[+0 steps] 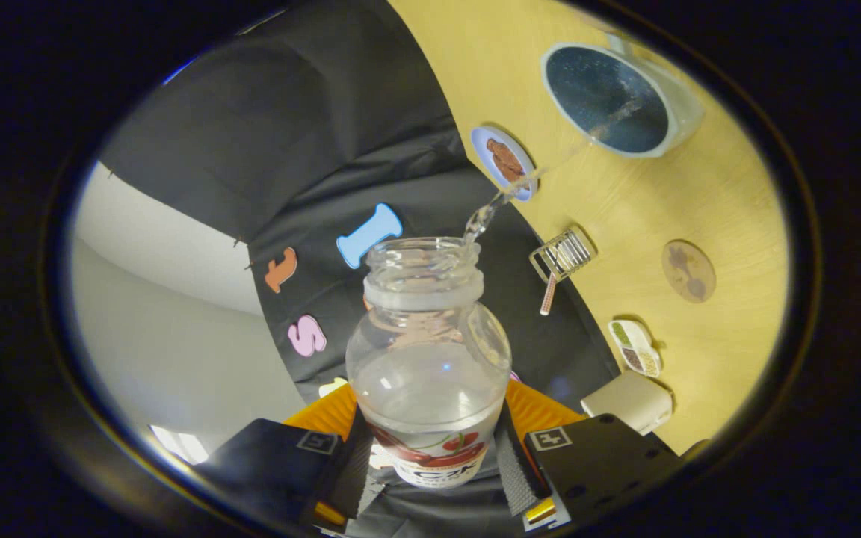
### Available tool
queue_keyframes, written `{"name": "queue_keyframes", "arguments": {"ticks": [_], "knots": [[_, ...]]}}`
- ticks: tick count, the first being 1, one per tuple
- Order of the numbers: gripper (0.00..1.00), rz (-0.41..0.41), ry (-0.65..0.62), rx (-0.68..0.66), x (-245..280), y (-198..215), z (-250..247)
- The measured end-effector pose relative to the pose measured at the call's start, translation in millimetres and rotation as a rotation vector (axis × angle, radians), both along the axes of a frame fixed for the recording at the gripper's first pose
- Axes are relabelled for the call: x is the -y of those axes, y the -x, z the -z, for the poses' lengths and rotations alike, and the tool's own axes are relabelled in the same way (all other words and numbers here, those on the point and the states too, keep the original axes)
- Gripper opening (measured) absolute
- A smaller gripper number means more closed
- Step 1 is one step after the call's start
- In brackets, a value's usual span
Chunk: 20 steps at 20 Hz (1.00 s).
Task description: Take the bottle from table, then pour the juice into the cup, finally place the bottle on the coaster
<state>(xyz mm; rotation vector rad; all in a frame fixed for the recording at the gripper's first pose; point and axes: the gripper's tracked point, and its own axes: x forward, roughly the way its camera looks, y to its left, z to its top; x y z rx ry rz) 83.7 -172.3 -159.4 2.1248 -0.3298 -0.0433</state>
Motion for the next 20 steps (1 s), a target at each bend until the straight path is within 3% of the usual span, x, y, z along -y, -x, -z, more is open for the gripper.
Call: {"name": "queue_keyframes", "arguments": {"ticks": [20], "knots": [[0.77, 0.008, -0.262, 0.048, 19, 6, 14]]}}
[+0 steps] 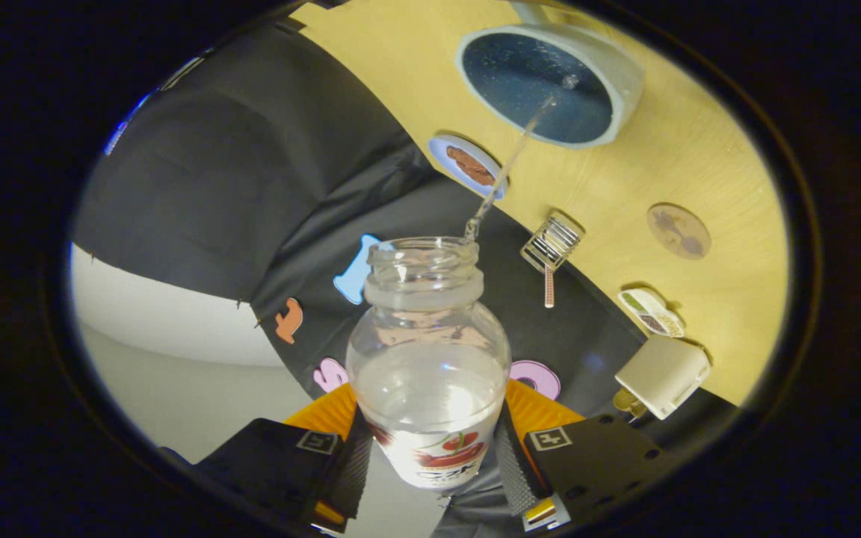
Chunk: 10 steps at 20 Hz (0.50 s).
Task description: Take the bottle from table, then pour the juice into the cup, finally place the bottle on the coaster
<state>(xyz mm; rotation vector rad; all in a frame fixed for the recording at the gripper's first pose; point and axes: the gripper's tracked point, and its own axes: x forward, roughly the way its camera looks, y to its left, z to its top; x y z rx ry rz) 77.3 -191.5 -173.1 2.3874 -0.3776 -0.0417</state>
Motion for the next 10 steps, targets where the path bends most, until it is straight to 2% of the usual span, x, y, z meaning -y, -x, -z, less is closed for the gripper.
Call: {"name": "queue_keyframes", "arguments": {"ticks": [10], "knots": [[0.77, -0.003, -0.094, 0.025, 2.6, 0.0, 0.3]]}}
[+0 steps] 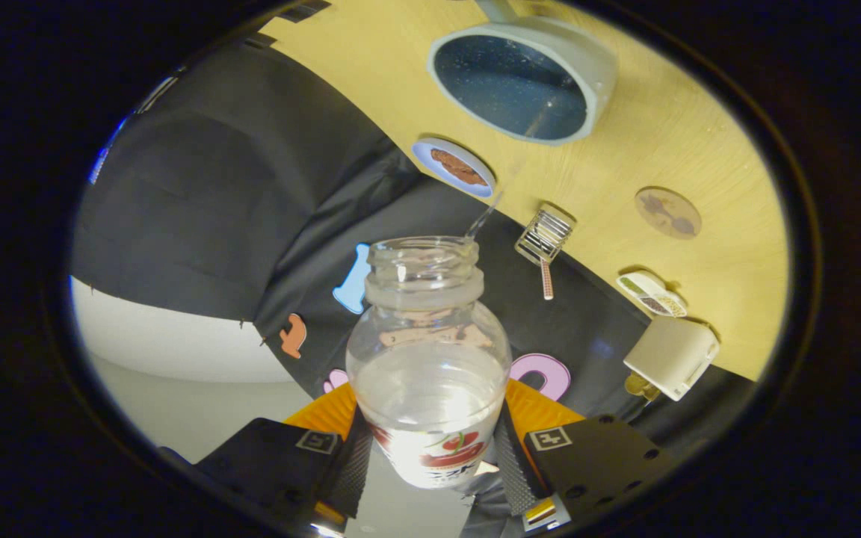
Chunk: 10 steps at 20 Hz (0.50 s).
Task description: Take the bottle from table, then pour the juice into the cup, finally place the bottle on the coaster
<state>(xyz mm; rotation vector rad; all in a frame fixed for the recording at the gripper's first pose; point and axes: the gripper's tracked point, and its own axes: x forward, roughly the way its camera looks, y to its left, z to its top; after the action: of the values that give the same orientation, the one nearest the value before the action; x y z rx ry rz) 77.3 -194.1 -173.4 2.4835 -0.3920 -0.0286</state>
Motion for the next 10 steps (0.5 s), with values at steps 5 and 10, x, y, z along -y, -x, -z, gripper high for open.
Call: {"name": "queue_keyframes", "arguments": {"ticks": [5, 10], "knots": [[0.77, 0.014, -0.028, -0.004, 3, 0, 6], [0.77, 0.033, 0.026, -0.032, 4, 1, 11]]}}
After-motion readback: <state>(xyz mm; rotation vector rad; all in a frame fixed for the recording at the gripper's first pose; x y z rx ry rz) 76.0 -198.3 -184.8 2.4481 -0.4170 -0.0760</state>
